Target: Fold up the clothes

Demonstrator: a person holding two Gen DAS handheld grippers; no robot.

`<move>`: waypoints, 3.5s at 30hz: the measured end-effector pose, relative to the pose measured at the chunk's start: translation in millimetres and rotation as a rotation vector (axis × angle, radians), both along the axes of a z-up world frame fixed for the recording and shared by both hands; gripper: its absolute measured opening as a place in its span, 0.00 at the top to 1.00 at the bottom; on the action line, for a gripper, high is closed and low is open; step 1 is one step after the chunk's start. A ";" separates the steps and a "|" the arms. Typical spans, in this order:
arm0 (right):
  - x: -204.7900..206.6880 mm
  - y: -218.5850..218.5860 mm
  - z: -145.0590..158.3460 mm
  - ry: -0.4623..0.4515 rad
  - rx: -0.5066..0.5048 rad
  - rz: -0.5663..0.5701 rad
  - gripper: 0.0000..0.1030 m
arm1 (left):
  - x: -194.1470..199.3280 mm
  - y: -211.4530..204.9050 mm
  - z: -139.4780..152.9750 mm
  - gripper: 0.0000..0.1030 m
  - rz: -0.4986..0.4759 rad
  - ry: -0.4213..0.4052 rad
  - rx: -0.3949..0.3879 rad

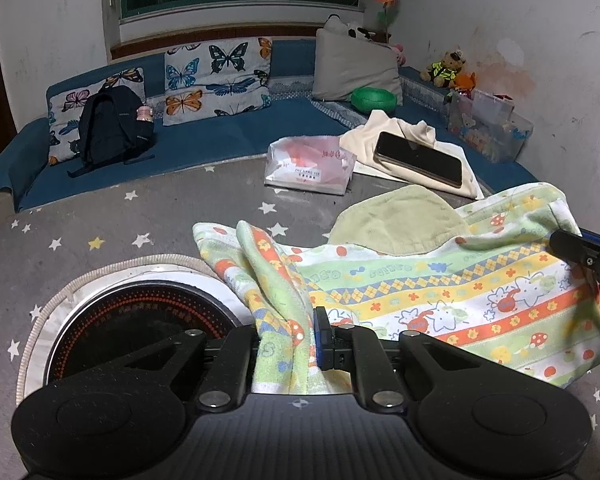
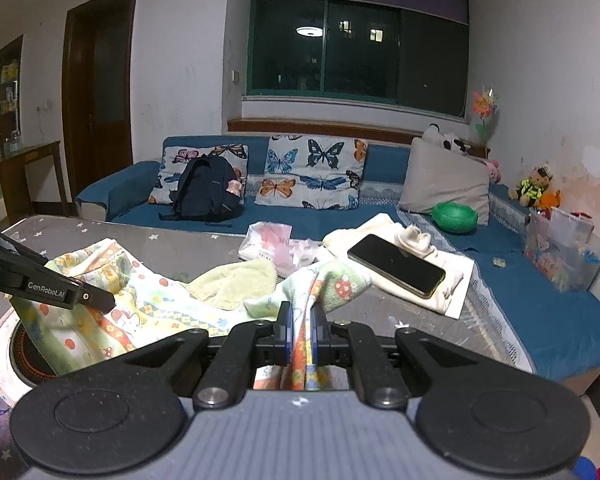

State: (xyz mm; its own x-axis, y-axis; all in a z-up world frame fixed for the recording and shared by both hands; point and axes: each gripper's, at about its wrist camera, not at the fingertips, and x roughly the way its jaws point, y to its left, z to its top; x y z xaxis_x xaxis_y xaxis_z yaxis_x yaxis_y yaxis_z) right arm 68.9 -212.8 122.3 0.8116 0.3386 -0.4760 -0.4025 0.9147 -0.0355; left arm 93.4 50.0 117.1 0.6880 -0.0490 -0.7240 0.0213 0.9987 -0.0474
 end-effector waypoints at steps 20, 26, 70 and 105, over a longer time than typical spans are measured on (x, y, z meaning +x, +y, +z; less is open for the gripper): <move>25.5 7.4 -14.8 0.095 -0.001 -0.042 0.93 | 15.4 2.6 -36.5 0.88 0.007 0.077 -0.023; 30.7 8.6 -19.3 0.118 0.002 -0.053 0.93 | 16.4 2.4 -42.8 0.88 0.007 0.091 -0.025; 54.5 -11.3 -62.4 0.199 -0.002 -0.155 0.85 | 19.2 4.3 -66.6 0.73 0.031 0.145 0.016; 58.7 25.7 -70.5 0.193 -0.036 -0.086 0.03 | 14.1 28.7 -71.8 0.52 0.103 0.159 0.077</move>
State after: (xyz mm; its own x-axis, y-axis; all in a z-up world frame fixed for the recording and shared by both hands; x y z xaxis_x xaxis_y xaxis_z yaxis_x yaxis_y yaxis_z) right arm 127.6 -187.1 51.9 0.7293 0.2523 -0.6360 -0.3255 0.9455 0.0018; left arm 107.5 78.7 45.3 0.5635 0.0757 -0.8227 -0.0830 0.9959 0.0348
